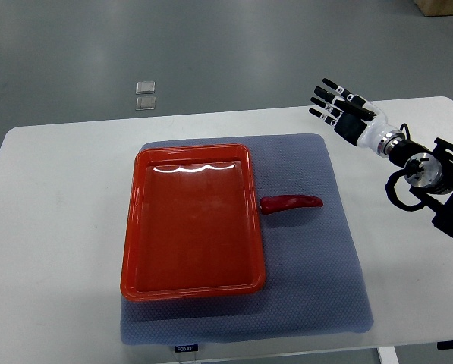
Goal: Place red pepper on red tray
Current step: 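Move the right hand down toward the red pepper beside the tray, then close the right hand fingers around the red pepper, then lift the pepper with the right hand and carry it over the tray, then open the right hand to drop the pepper into the tray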
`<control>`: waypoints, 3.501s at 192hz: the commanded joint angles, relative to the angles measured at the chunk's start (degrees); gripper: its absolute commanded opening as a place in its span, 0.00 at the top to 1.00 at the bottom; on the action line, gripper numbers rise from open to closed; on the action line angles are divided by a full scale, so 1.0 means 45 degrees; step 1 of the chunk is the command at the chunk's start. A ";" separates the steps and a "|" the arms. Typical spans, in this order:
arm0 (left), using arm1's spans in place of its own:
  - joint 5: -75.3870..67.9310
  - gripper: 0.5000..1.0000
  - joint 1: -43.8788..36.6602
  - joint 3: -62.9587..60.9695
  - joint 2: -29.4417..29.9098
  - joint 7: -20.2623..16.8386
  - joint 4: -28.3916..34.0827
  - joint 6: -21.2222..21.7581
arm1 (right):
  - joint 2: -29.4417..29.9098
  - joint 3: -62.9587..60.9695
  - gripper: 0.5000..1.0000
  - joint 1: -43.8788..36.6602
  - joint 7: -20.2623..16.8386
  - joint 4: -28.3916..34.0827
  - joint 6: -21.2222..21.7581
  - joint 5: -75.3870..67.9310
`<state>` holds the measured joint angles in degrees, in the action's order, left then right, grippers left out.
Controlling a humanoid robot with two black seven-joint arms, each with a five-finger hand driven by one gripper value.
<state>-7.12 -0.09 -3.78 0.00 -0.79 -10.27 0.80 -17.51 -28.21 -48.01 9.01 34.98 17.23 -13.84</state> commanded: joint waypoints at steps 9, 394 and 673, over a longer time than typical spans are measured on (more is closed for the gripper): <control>0.0000 0.00 0.0001 0.0000 0.0000 -0.0001 -0.0022 -0.0002 | -0.0015 -0.0001 0.17 0.0004 0.0282 -0.0040 -0.0138 0.0263; 0.0000 0.00 0.0001 -0.0039 0.0000 -0.0001 0.0095 0.0076 | -0.1851 0.3397 0.57 -0.0211 0.2079 0.4335 -0.2033 2.1377; 0.0000 0.00 0.0001 -0.0039 0.0000 -0.0001 0.0095 0.0076 | 0.2700 0.6855 0.37 -0.3258 0.3329 0.2753 -0.3322 2.1201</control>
<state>-7.07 -0.09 -3.95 0.00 -0.79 -9.85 1.14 -5.32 2.55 -62.83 24.06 47.35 2.30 82.21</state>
